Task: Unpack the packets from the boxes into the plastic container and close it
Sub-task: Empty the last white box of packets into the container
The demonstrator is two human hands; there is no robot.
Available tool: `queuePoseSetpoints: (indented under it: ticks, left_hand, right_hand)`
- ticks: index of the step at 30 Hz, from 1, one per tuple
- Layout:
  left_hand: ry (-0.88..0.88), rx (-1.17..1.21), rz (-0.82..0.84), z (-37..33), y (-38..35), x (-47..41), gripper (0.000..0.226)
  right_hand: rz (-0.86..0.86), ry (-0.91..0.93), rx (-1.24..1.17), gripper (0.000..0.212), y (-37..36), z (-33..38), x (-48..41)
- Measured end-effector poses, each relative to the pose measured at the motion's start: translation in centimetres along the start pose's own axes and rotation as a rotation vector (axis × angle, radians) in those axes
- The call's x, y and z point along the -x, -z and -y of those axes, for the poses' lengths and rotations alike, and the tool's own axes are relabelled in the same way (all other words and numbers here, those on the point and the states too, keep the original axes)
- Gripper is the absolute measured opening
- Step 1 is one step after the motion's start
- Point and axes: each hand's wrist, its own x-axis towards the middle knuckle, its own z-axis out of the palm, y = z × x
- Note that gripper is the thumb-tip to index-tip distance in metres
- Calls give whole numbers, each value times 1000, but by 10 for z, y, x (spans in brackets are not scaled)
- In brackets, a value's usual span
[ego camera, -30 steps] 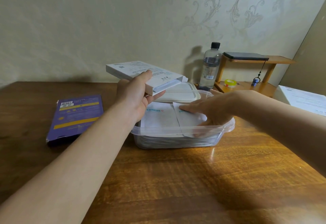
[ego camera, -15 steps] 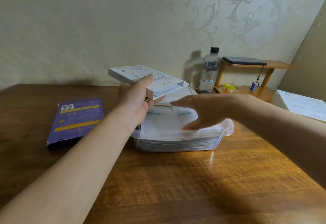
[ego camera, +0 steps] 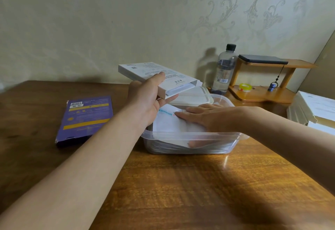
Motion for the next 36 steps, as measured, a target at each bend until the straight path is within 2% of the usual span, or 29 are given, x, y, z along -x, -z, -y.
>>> queuePoseSetpoints:
  ticks: [5, 9, 11, 14, 15, 17, 20, 24, 29, 36]
  left_hand:
    - [5, 4, 1, -1, 0, 1, 14]
    - [20, 12, 6, -1, 0, 1, 13]
    - [30, 30, -3, -2, 0, 0, 17]
    - [37, 57, -6, -2, -2, -1, 17]
    - [35, 63, -8, -3, -1, -1, 18]
    - [37, 87, -1, -3, 0, -2, 28]
    - [40, 117, 21, -2, 2, -4, 41]
    - [37, 128, 34, -2, 3, -6, 43]
    - [52, 173, 60, -2, 5, -8, 41]
    - [48, 107, 46, -3, 3, -6, 35]
  right_hand:
    - [-44, -14, -3, 103, 1, -1, 1]
    - [-209, -64, -140, 79, 12, 0, 20]
    - [-415, -75, -262, 60, 16, -1, 32]
    - [-894, -92, -429, 22, 18, 1, 39]
    - [-1014, -97, -468, 16, 19, 4, 38]
    - [-1144, -89, -479, 16, 22, 13, 32]
    - [-1188, -66, -443, 22, 26, 26, 20]
    - [-1168, -98, -397, 25, 30, 35, 6]
    - [-1121, -76, -248, 40, 30, 42, 1]
    - [-1001, -54, -196, 31, 29, 39, -6]
